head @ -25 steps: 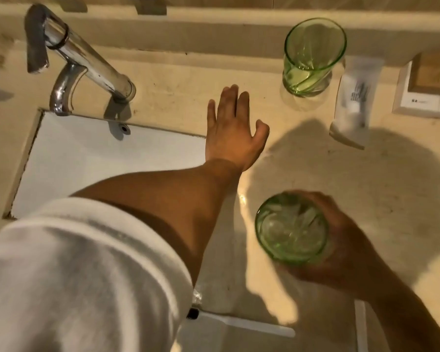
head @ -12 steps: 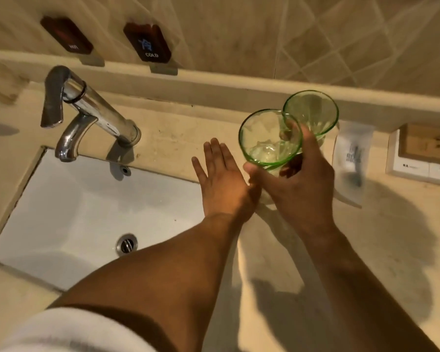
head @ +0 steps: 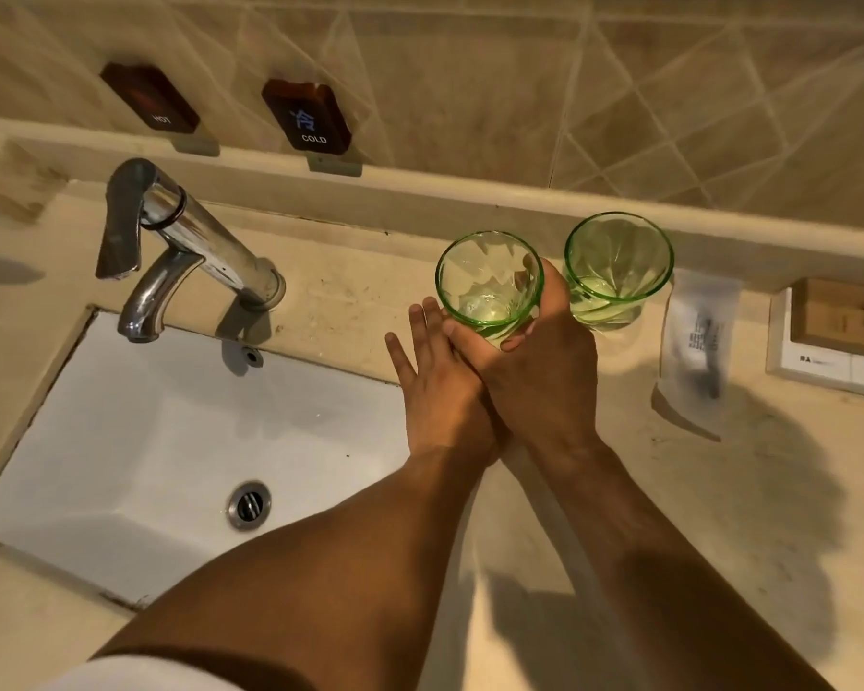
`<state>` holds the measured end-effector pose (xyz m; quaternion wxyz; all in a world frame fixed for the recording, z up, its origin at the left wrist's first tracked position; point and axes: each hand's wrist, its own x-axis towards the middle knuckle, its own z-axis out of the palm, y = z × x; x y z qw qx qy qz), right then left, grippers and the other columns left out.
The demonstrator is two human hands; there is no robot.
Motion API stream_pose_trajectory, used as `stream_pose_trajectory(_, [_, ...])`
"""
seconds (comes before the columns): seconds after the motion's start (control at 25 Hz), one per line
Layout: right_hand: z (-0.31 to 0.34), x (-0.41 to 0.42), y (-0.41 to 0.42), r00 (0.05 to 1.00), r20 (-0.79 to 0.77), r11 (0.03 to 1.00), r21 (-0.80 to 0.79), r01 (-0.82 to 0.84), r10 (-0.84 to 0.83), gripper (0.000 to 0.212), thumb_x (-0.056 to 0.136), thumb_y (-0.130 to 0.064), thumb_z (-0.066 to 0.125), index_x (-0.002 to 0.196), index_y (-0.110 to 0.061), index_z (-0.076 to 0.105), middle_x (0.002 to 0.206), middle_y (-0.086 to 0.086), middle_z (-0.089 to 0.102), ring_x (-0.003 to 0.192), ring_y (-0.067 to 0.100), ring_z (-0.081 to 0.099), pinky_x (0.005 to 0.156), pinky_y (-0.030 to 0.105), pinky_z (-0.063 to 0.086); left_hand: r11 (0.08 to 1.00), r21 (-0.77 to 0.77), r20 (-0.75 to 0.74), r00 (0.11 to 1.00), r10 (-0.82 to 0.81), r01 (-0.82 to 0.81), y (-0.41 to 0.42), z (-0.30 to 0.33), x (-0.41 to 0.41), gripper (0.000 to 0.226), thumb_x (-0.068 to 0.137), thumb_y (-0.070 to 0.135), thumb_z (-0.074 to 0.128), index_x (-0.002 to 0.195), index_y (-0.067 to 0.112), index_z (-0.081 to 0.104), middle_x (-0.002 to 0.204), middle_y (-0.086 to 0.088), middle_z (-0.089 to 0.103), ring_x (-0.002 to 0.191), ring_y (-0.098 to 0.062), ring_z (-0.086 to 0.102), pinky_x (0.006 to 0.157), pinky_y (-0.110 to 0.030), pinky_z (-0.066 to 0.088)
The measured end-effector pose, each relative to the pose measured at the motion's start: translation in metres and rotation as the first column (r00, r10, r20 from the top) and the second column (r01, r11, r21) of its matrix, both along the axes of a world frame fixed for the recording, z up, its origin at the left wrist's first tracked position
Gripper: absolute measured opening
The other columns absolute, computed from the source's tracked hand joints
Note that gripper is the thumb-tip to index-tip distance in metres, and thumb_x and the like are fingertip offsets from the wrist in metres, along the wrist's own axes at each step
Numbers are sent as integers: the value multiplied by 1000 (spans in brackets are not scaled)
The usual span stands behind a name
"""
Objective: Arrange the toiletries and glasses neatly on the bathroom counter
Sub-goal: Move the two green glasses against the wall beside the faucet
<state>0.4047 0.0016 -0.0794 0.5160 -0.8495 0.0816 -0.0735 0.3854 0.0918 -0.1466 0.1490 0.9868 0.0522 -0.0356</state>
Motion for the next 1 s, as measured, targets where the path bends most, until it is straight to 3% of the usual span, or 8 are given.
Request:
stream_pose_trajectory(0.12, [-6, 6, 6, 1000, 9, 1000, -22, 6, -5, 90, 70, -57, 82, 143, -23, 42, 126, -6, 67, 110, 8, 65, 90, 21, 55, 1000, -22, 12, 1000, 17, -16, -1, 0, 1, 126, 80, 67, 69, 148, 22, -27, 169, -17, -7, 154, -26, -21, 122, -50, -20])
stream_pose_trajectory(0.2, [-9, 8, 11, 1000, -2, 999, -44, 23, -23, 93, 73, -57, 80, 147, -19, 39, 130, -1, 66, 115, 12, 64, 93, 29, 56, 1000, -21, 20, 1000, 12, -12, -1, 0, 2, 123, 81, 70, 65, 148, 24, -28, 169, -18, -4, 155, -27, -18, 122, -50, -20])
stream_pose_trajectory(0.48, [-14, 19, 23, 994, 44, 994, -34, 103, -101, 95, 78, -50, 82, 149, -9, 35, 136, 9, 63, 125, 21, 60, 102, 31, 53, 999, 45, -10, 1000, -5, 5, -1, 0, 3, 113, 88, 74, 50, 156, 16, -19, 169, -17, -8, 154, -30, -22, 121, -54, -20])
stream_pose_trajectory(0.64, [-15, 25, 27, 986, 66, 983, -87, 159, -153, 96, 76, -52, 82, 148, -8, 36, 134, 12, 64, 123, 23, 62, 99, 20, 48, 999, 32, -3, 1000, -11, 11, 0, 3, 3, 109, 89, 73, 48, 153, 21, -24, 169, -16, -8, 154, -30, -20, 122, -54, -18])
stream_pose_trajectory(0.84, [-16, 30, 30, 985, 36, 984, -46, 170, -168, 97, 77, -49, 83, 151, -9, 33, 138, 13, 60, 126, 24, 59, 100, 22, 47, 1000, -4, -2, 1000, -18, 18, 0, 7, 2, 113, 89, 69, 52, 149, 24, -33, 169, -16, -9, 154, -29, -20, 121, -52, -20])
stream_pose_trajectory(1.0, [-16, 35, 28, 985, 24, 985, -16, 172, -171, 98, 77, -48, 83, 151, -8, 32, 138, 15, 59, 127, 26, 58, 102, 26, 48, 1000, 14, -19, 1000, -19, 19, 0, 6, 2, 112, 89, 64, 56, 154, 20, -24, 169, -15, -10, 154, -29, -21, 122, -54, -18])
